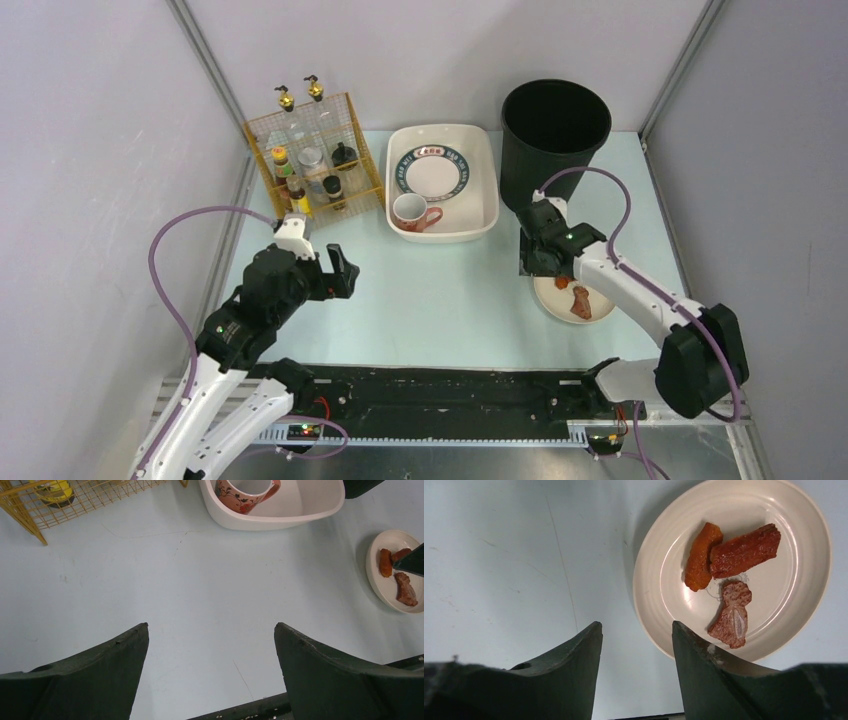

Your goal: Clear the kitchen counter

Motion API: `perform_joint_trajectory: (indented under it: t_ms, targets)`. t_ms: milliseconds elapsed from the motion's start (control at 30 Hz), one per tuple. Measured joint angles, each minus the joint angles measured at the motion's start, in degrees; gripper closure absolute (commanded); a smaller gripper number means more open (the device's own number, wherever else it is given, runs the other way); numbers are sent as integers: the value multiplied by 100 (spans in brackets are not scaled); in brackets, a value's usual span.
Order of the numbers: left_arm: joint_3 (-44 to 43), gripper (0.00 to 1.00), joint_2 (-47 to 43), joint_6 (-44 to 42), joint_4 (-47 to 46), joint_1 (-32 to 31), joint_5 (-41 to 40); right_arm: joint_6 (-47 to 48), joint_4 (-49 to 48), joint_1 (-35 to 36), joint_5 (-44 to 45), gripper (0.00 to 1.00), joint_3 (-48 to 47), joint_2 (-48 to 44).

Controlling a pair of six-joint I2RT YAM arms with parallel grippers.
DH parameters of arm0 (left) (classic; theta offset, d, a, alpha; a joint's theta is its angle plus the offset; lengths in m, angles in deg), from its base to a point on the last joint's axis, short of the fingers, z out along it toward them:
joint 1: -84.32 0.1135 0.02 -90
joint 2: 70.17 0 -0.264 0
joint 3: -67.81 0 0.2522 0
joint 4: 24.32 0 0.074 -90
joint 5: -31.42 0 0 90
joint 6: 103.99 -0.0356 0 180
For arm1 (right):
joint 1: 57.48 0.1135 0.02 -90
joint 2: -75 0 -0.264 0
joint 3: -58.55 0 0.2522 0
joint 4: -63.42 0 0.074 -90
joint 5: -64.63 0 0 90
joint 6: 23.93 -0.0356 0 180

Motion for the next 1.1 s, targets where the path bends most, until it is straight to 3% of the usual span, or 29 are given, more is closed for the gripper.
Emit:
perform_joint_trajectory:
  t_ms: [733,1100]
  targets:
    - [0,2,76,0,0,0,-4,42,-426,264,114,59,271,1480]
    - [0,2,87,0,0,0,-7,181,-560,96,181,75,306,1541]
